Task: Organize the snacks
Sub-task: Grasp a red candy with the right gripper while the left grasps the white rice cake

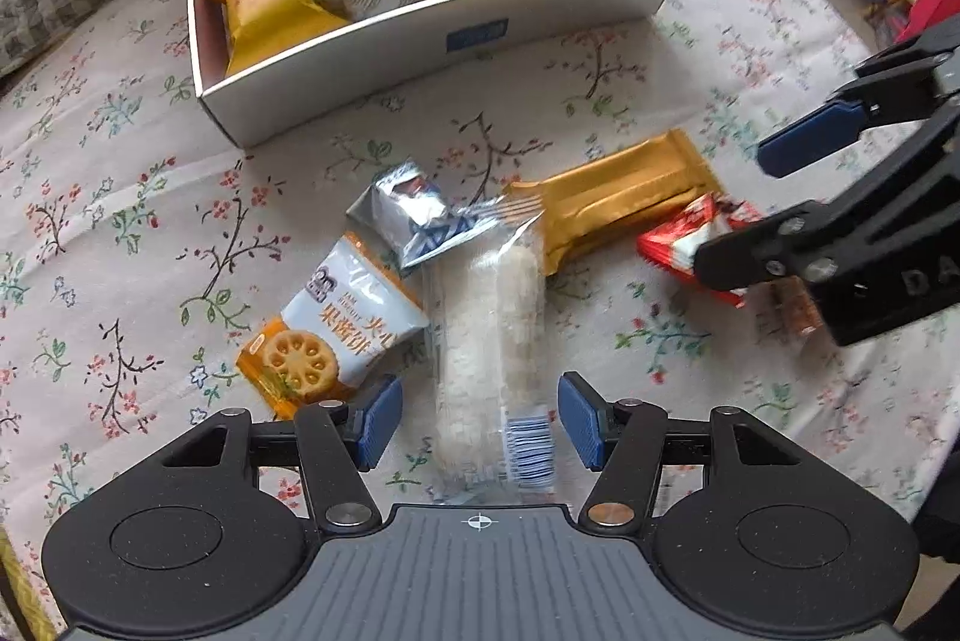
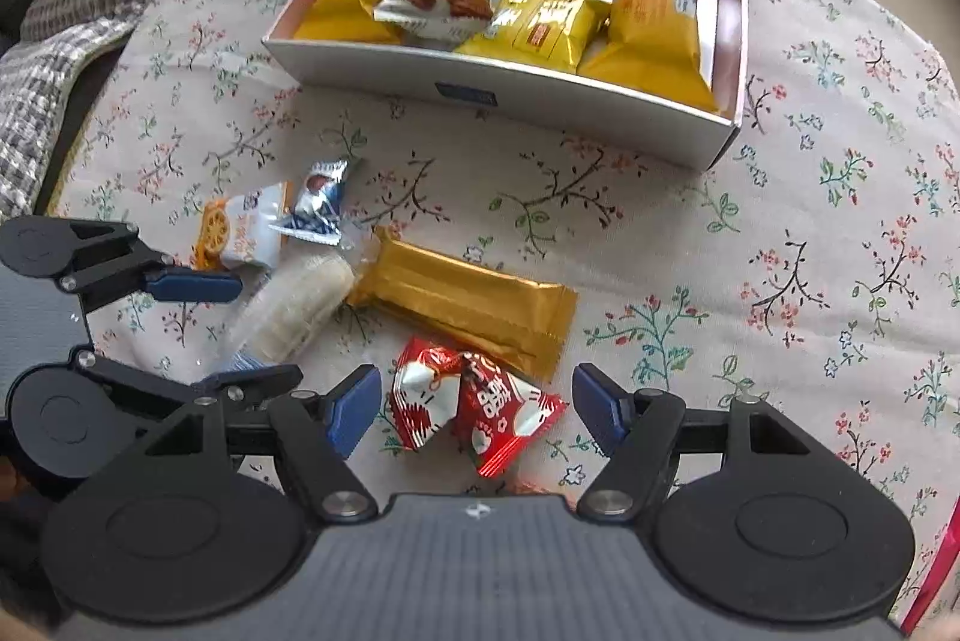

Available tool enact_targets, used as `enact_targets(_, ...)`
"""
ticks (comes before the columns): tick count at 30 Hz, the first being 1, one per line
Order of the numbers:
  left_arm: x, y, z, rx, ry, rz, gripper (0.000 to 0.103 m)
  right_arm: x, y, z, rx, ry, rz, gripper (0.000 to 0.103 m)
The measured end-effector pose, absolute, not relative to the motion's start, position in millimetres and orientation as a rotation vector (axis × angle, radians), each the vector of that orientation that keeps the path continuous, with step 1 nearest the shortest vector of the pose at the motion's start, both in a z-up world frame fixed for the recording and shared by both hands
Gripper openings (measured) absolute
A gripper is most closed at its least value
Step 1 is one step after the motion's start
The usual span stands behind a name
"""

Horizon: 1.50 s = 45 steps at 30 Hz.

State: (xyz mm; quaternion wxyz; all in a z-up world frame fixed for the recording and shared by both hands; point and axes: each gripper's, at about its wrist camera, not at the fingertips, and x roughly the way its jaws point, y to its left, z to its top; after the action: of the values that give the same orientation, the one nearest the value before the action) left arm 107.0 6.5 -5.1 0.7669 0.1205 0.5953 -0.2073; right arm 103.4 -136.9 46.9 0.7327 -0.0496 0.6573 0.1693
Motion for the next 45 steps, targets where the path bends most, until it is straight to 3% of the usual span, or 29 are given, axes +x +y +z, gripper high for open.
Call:
enact_targets(5, 104.0, 3.1, -8.9, 0.283, 1.272, -0.443, 0.055, 99.9, -130.7, 41.3, -0.13, 1.462, 0.387, 0.066)
enact_targets(8, 104.7, 2.5, -8.6, 0.28, 1.269, -0.441, 0.049, 98.3, -126.7, 36.9, -0.147, 1.473, 0.393, 0.065)
enact_targets(10, 104.7, 2.7, -7.9, 0.288, 1.263, -0.435, 0.04, 97.2, -124.0, 34.6, -0.161, 1.476, 0.391, 0.063)
enact_targets(25, 104.6, 4.3, 2.1, 0.259, 1.243, -0.474, 0.025, 95.5, -117.2, 21.1, -0.213, 1.478, 0.369, 0.058)
enact_targets(38, 106.0, 6.2, 2.0, 0.259, 1.232, -0.479, 0.025, 93.1, -111.9, 25.6, -0.241, 1.454, 0.377, 0.039)
enact_targets(45, 104.3, 1.6, -6.6, 0.296, 1.232, -0.482, 0.03, 92.6, -111.8, 28.2, -0.247, 1.445, 0.389, 0.038)
